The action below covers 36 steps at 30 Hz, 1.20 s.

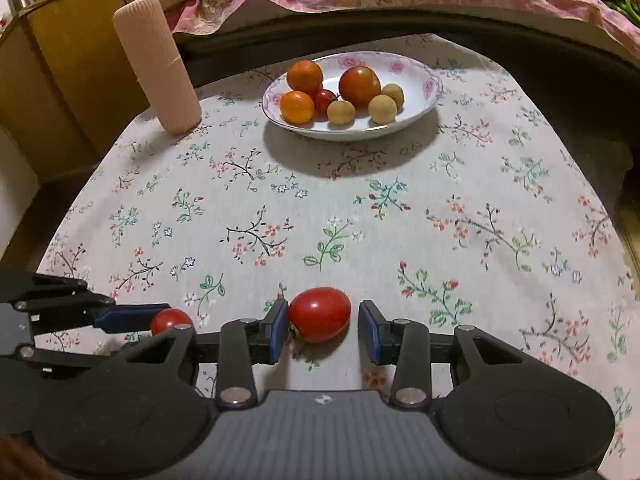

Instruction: Organize fruits

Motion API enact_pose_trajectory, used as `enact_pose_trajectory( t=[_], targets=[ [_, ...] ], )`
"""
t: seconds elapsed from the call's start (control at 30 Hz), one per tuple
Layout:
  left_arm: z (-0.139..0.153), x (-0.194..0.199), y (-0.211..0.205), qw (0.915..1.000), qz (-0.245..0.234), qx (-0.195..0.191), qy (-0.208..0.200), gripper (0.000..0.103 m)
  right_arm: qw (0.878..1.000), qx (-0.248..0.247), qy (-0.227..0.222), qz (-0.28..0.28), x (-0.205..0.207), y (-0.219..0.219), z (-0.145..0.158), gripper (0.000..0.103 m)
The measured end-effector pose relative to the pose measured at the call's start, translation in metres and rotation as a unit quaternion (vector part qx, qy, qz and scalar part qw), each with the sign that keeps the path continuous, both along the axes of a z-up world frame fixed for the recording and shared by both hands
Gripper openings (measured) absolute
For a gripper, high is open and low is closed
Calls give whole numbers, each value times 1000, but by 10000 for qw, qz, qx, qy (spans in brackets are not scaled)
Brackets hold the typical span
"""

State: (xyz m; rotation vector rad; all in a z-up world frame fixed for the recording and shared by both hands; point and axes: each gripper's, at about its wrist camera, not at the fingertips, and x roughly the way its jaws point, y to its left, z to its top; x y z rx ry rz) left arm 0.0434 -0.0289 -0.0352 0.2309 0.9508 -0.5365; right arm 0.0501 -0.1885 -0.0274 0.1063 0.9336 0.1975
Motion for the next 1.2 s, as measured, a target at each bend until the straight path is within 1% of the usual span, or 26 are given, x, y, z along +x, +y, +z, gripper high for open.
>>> enact_pose_trajectory(
  t=[0.17,0.2,0.3,0.5,0.6,0.77,0.9,0.93,1.0,1.1,1.2],
  targets=[
    [-1,2,-2,9999,-100,35,-20,37,9996,-208,-69,159,-4,8,-4,41],
    [-1,2,-2,9999,-113,46,-24,37,9994,-243,-87,214,-4,10,-4,38],
    [-2,1,-3,9998,-163,103,-54,37,9983,-453,-147,349,-4,16,-4,37],
    [0,2,-7,9997,-97,217,-99,37,9976,-572,-141,364,-8,14,1,36],
    [4,4,-8,9998,-37,167,-127,37,9979,-554,-184,288,-14,6,10,36],
    [12,9,-11,9997,-31,56,-227,37,9982,-544,-208,156,-11,1,20,36],
    [17,18,-13,9995,-7,22,-305,37,9986,-462,-206,168,-5,7,25,36],
    [19,20,-13,9995,0,22,-325,33,9985,-458,-223,197,-3,10,26,36],
    [20,26,-13,9993,47,68,-375,33,9984,-461,-249,197,0,12,28,36],
    [21,36,-10,9994,106,21,-342,36,9989,-364,-254,178,8,12,31,36],
    [24,34,-3,9997,63,23,-239,36,9990,-295,-313,123,12,9,34,36]
  ],
)
